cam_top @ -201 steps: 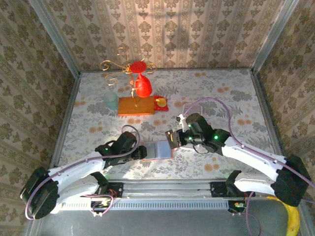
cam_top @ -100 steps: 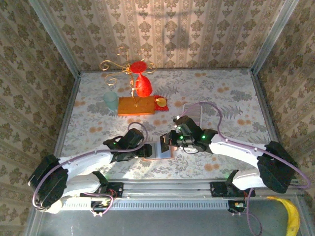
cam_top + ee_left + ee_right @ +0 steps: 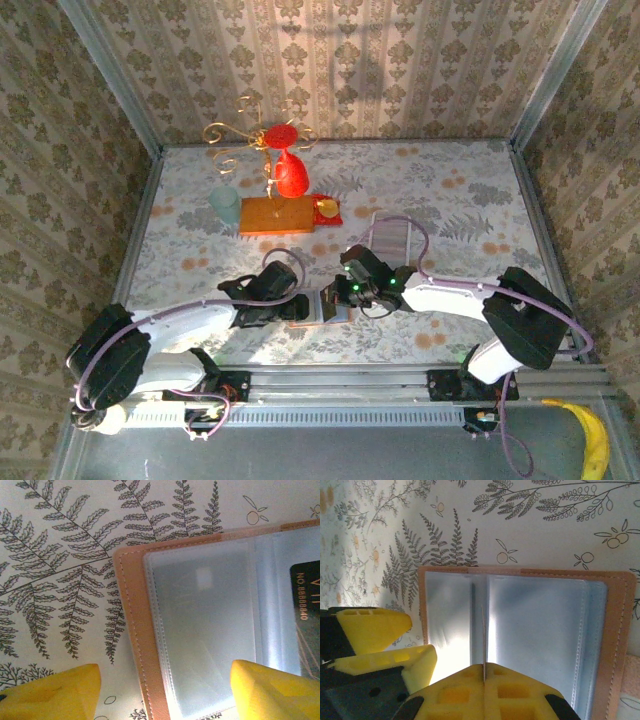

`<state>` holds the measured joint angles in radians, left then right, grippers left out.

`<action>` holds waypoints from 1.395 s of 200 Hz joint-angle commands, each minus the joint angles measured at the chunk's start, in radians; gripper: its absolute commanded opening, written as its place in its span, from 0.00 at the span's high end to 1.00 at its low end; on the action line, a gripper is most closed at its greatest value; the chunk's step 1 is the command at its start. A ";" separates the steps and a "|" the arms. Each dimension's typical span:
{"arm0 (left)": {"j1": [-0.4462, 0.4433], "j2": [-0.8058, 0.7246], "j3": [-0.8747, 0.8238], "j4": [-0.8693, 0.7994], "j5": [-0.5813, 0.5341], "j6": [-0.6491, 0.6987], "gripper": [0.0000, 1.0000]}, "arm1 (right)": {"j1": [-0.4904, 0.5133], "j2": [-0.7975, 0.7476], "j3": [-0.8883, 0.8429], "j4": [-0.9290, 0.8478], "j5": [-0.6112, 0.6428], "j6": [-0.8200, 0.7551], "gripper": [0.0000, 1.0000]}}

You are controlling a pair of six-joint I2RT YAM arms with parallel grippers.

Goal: Put the credit cards into the card holder
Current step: Insert the credit card into the card slot.

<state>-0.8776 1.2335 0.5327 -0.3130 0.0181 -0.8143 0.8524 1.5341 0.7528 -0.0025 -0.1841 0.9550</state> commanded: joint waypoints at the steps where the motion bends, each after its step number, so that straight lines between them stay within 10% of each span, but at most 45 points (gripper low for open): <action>1: -0.008 0.015 0.022 -0.019 -0.011 0.015 0.33 | 0.005 0.029 0.030 0.045 0.026 0.023 1.00; 279: -0.008 0.032 -0.043 0.001 -0.014 -0.005 0.73 | 0.054 0.068 -0.124 0.372 0.148 0.162 1.00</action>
<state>-0.8776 1.2629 0.5175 -0.2893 0.0097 -0.8150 0.8978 1.6165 0.6453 0.3355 -0.0841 1.0855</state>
